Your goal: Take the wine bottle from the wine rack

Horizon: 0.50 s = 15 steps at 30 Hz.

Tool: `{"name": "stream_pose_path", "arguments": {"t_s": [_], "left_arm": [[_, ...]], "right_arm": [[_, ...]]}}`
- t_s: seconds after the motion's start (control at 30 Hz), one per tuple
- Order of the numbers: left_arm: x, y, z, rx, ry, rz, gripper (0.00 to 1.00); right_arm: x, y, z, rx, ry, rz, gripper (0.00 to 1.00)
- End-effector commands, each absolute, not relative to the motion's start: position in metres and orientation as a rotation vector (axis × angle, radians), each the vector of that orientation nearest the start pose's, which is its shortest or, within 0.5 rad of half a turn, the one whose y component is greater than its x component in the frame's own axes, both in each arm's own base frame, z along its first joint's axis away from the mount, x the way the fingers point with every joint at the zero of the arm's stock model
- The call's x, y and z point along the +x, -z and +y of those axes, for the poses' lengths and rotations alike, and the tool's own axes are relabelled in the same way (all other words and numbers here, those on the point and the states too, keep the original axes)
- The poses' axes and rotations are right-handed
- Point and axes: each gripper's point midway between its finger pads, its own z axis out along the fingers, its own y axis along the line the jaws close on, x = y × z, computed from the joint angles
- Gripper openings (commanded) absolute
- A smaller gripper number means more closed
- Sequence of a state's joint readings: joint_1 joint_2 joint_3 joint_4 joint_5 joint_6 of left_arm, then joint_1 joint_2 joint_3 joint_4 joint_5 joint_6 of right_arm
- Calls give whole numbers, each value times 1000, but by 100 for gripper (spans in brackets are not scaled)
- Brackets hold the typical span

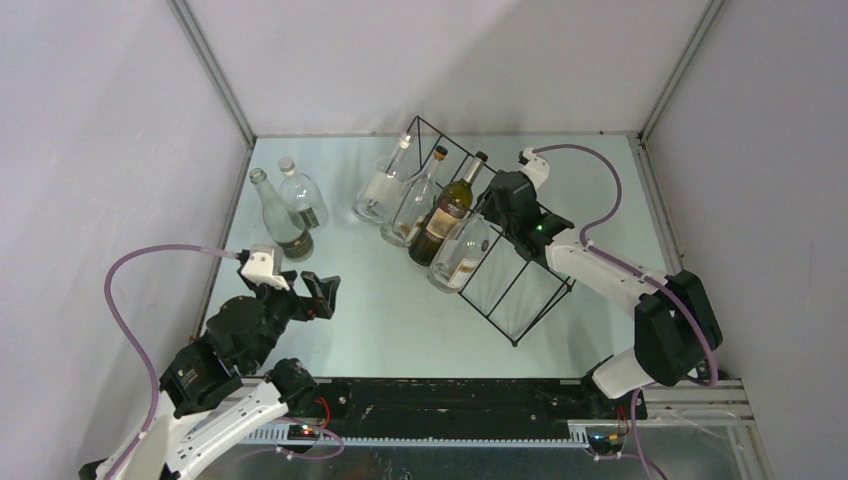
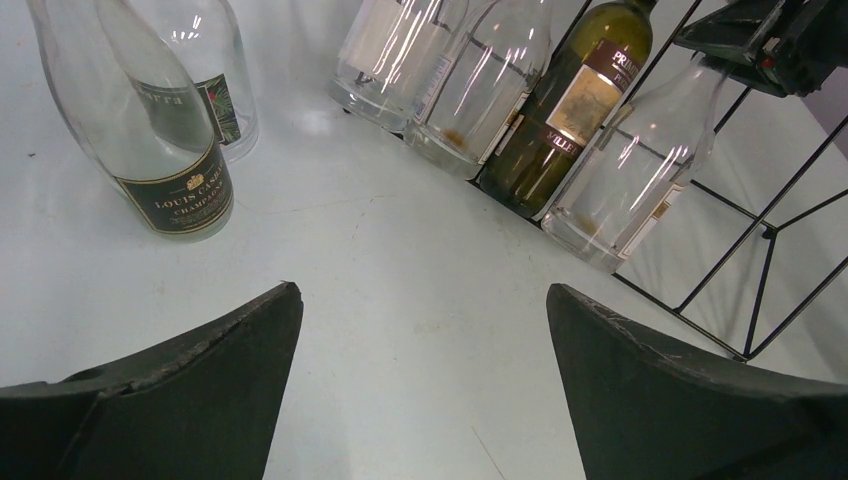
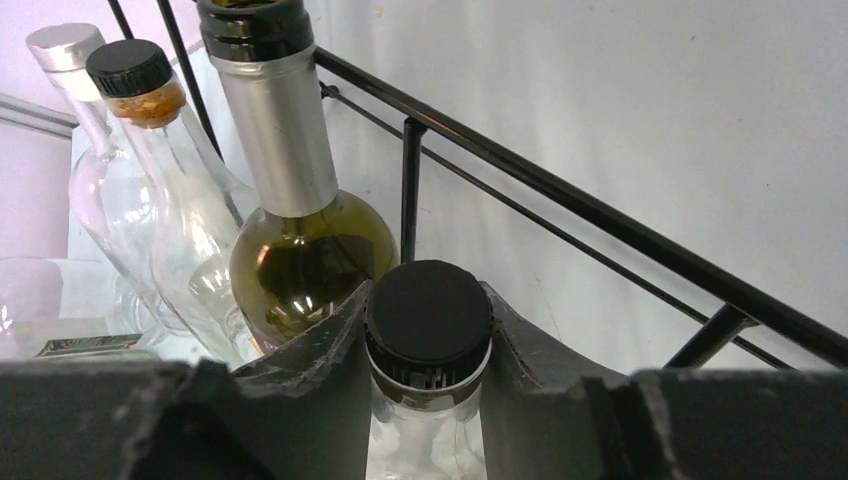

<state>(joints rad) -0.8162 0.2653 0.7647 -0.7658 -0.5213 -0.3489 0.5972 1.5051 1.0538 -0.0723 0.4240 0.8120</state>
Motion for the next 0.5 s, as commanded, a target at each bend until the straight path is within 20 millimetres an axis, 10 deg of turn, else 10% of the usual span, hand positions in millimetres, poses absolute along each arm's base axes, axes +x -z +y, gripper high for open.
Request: {"name": "stream_pose_path", "arguments": {"t_s": [0.0,0.23,0.47], "left_arm": [[171,-254,-71,55,347,1810,100],[170,-255,-68,42,343,1803,100],[169,-259,-63,17,346,1784,100]], "right_arm": [[402,-216,217,448,-464,1926,27],[384,-257,224,360,-519,1859,2],[355,-284,242,250,-491,1795,0]]}}
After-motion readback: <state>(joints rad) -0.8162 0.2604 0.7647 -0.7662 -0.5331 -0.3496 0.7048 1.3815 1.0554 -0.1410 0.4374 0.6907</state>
